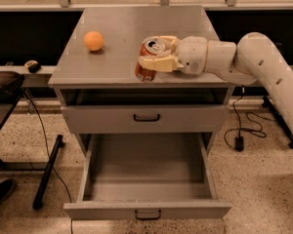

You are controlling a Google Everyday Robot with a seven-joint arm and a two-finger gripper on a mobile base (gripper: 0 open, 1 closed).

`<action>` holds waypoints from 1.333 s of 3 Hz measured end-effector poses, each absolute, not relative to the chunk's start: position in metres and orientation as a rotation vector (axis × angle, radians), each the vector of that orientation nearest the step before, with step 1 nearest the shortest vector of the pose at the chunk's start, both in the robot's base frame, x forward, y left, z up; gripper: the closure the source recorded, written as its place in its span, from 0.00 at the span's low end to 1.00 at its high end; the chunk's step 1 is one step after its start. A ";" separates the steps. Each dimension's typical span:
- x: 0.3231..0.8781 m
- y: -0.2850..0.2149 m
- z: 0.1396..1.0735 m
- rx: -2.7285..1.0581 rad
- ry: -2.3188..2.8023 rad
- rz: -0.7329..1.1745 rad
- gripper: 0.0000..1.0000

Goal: Place coke can into middle drawer

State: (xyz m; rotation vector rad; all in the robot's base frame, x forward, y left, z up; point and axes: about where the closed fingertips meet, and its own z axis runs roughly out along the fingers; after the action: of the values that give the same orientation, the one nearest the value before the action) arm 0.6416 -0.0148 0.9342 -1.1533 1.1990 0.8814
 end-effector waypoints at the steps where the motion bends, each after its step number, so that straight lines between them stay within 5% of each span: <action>1: 0.609 -0.026 0.922 -1.183 1.152 0.944 1.00; 4: 0.485 -0.061 0.864 -1.478 1.178 1.194 1.00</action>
Offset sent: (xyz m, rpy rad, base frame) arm -0.1921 -0.0623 -0.0871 -0.0064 0.1028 0.3213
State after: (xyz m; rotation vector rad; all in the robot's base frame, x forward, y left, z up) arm 0.4849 -0.0607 0.8645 -1.4779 1.1784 1.1944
